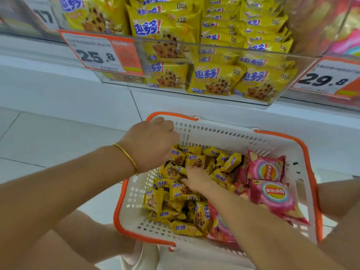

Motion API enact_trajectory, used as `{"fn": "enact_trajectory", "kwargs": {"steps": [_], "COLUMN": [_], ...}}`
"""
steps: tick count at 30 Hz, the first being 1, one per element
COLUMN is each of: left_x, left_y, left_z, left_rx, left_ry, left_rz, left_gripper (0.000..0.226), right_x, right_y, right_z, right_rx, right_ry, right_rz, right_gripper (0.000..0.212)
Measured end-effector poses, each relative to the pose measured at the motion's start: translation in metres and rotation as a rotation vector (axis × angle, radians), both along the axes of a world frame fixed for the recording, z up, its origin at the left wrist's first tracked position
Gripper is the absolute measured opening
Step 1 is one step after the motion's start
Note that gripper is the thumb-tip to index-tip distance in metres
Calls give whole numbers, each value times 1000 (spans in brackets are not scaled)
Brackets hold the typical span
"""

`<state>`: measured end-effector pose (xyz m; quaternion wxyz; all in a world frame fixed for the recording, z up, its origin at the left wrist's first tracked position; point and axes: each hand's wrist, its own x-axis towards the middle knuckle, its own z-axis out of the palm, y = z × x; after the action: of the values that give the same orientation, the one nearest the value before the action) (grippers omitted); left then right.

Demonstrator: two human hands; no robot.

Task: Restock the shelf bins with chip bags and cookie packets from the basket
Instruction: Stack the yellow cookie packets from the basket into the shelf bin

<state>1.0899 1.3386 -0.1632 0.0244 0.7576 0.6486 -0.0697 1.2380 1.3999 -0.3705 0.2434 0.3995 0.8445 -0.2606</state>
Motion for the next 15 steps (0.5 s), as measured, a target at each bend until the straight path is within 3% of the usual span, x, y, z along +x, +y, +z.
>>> {"fn": "enact_trajectory", "kwargs": {"steps": [4,6,10,13,15], "left_x": [-1,-4,-6,-1,9], "left_y": [9,13,21,25,27], "left_z": [1,0,3,12,25], "left_rx": [-85,-131,-315,-422,-429], "left_ry": [24,-46,-342,-601,-820], "left_rz": [54,109,304,448,495], "left_gripper": [29,30,40,55,49], "right_x": [5,13,41,54,57], "right_y": [2,17,40,42,40], "right_z": [4,33,114,156,177], "right_rx": [146,-36,-678,-771,-790], "right_ry": [137,304,619,770,840], "right_rz": [-97,-269,-628,-652,-662], "right_gripper": [24,23,15,16,24]}}
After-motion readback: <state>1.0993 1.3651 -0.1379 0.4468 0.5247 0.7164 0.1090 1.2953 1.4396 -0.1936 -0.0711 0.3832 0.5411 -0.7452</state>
